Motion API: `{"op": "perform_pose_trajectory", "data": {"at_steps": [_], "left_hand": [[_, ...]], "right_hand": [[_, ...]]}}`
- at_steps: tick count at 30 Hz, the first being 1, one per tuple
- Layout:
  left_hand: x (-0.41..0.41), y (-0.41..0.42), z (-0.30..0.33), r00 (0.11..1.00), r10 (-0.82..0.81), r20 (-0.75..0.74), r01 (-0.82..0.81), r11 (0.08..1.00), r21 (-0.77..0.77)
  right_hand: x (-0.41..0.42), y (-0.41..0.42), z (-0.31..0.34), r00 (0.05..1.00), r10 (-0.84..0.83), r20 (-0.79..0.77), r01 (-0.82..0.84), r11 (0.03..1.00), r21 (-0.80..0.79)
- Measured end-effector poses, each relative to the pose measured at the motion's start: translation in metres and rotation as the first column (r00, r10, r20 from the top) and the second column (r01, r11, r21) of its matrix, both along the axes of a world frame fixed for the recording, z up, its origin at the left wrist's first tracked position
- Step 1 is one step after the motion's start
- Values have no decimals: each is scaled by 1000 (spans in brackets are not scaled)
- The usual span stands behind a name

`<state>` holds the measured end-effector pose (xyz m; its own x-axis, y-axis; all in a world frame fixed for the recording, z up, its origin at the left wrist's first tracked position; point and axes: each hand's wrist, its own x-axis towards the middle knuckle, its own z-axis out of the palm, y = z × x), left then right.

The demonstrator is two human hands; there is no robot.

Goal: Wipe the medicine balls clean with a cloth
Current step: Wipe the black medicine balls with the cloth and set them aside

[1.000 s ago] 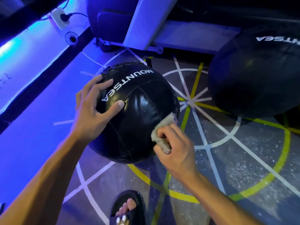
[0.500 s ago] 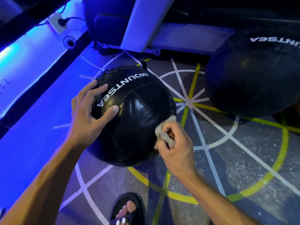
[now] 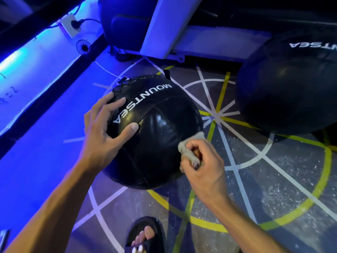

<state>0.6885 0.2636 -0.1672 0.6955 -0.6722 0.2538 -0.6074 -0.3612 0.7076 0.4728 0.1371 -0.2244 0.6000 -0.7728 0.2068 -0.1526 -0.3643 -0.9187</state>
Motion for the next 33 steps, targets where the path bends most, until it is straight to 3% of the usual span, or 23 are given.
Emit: {"op": "perform_pose_trajectory", "data": {"at_steps": [2, 5, 7, 9, 12, 15, 17, 20, 23, 25, 28, 30, 33], "left_hand": [[-2, 1, -2, 1000, 2, 12, -2, 1000, 1], [-5, 0, -4, 999, 4, 35, -4, 1000, -3], [-8, 2, -4, 1000, 6, 31, -5, 1000, -8], [-10, 3, -6, 1000, 2, 29, -2, 1000, -10], [-6, 5, -6, 1000, 8, 21, -8, 1000, -23], [2, 8, -5, 1000, 16, -3, -16, 1000, -25], [5, 10, -6, 1000, 21, -14, -22, 999, -24], [5, 14, -7, 1000, 21, -15, -22, 999, -35], [3, 17, -7, 999, 19, -33, -20, 999, -33], [3, 17, -6, 999, 20, -38, -21, 1000, -21], [4, 20, -7, 999, 16, -47, -17, 999, -30], [8, 27, -8, 998, 18, -55, -20, 999, -41], [10, 42, -2, 998, 25, -64, -27, 999, -36]], "right_hand": [[-14, 1, -7, 998, -5, -59, 12, 994, 111], [-6, -11, 19, 999, -11, 49, 0, 975, 222], [18, -24, 41, 994, -35, 105, 22, 992, 125], [41, -27, 59, 996, -17, 85, 25, 995, -94], [38, 4, 44, 986, 166, 35, -142, 923, -359], [-5, 45, 10, 881, 437, -178, -472, 806, -357], [-25, 50, 6, 825, 455, -336, -553, 772, -312], [-15, 15, 37, 956, 248, -156, -270, 952, -146], [9, -27, 71, 995, 25, 92, -10, 987, -160], [21, -19, 69, 998, 59, 23, -54, 984, -170], [-7, 22, 27, 949, 273, -155, -307, 913, -269], [-27, 34, 17, 902, 349, -256, -393, 907, -149], [-40, 16, 19, 962, 214, -172, -199, 975, 102]]}}
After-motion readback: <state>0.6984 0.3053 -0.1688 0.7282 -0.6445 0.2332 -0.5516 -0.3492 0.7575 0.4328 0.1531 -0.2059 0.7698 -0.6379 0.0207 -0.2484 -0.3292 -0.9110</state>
